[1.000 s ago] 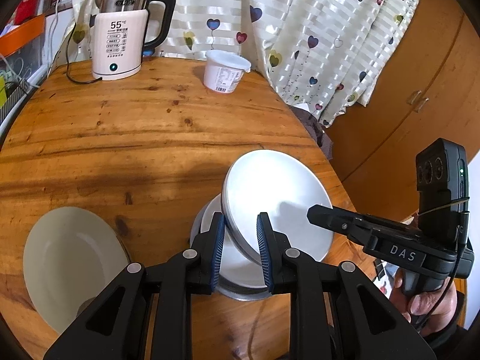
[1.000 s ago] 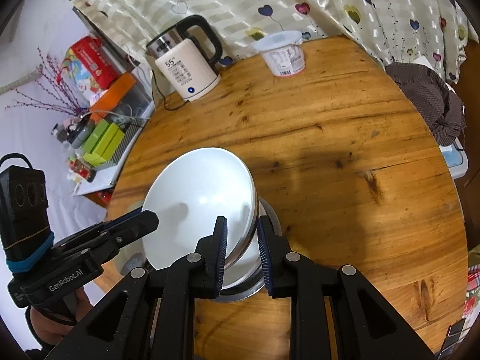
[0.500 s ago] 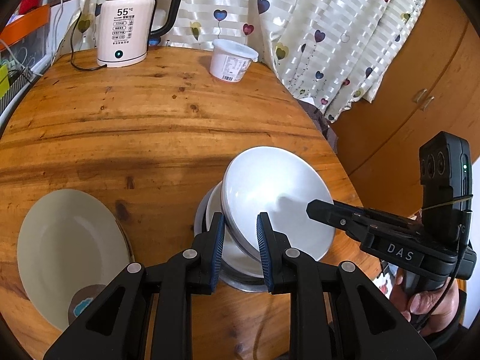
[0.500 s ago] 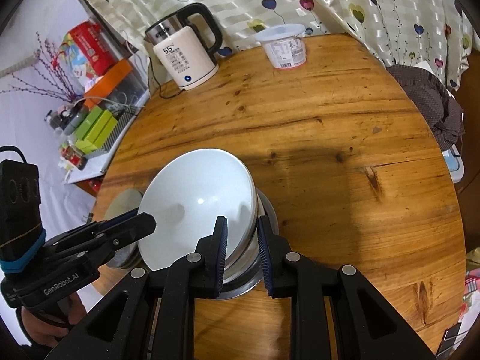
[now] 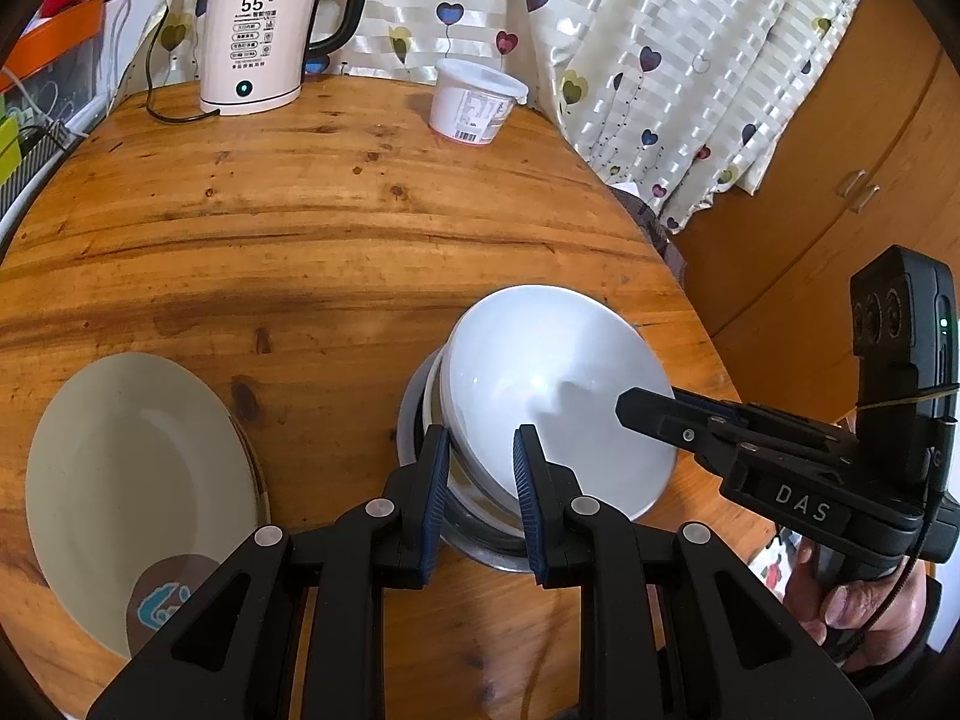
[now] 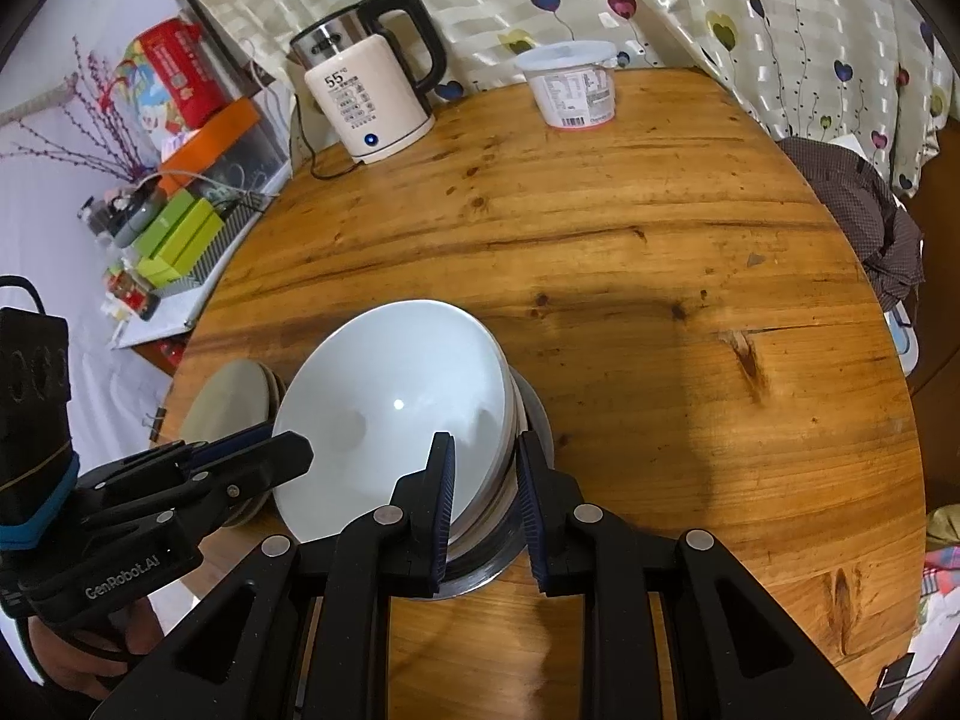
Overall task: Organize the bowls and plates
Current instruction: 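Carry the nested bowls over the beige plate stack with the right gripper, then lower the nested bowls onto the beige plate stack with the right gripper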
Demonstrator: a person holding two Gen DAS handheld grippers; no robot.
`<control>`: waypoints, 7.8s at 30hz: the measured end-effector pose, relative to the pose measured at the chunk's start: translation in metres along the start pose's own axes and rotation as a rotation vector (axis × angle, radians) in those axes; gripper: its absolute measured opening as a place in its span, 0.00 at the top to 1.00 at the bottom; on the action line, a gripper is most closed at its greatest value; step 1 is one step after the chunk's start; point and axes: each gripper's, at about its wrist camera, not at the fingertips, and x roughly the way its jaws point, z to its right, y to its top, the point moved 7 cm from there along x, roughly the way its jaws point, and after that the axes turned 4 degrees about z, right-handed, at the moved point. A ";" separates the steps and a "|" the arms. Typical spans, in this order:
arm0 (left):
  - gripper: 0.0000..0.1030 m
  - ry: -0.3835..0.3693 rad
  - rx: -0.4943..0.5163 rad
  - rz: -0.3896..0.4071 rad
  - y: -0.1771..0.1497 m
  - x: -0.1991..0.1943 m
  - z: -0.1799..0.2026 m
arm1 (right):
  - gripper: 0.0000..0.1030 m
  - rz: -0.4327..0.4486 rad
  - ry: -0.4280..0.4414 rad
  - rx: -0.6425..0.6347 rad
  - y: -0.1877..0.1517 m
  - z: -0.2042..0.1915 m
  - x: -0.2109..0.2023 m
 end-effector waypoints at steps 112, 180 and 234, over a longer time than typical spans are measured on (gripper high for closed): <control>0.78 -0.154 -0.232 0.006 -0.023 0.008 -0.050 | 0.80 -0.011 0.339 0.293 -0.029 0.059 -0.003; 0.92 -0.305 -0.249 -0.013 -0.025 0.020 -0.046 | 0.94 -0.018 0.421 0.311 -0.022 0.061 0.003; 0.92 -0.179 -0.328 0.134 -0.020 -0.062 -0.118 | 0.94 -0.081 0.504 0.132 0.018 -0.046 0.032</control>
